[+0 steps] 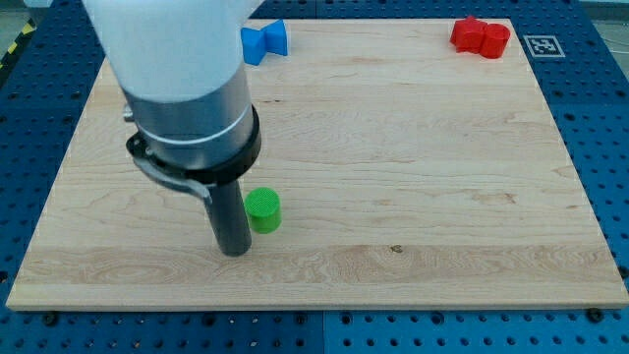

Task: Move the green circle towards right

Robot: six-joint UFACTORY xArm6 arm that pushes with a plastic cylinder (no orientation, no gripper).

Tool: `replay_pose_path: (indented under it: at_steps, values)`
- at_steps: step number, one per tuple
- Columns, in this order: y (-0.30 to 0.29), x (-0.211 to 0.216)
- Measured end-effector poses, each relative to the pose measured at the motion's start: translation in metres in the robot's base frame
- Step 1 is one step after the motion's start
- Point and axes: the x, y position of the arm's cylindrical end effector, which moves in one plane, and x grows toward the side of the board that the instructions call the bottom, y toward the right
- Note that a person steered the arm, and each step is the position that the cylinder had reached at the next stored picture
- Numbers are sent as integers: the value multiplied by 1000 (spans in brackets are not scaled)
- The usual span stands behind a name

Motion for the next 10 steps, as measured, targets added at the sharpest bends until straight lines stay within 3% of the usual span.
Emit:
replay_pose_path:
  at_steps: [2,3,5,10]
  values:
    - [1,42]
    - [-4,31]
    - [-7,-35]
    - [19,-27]
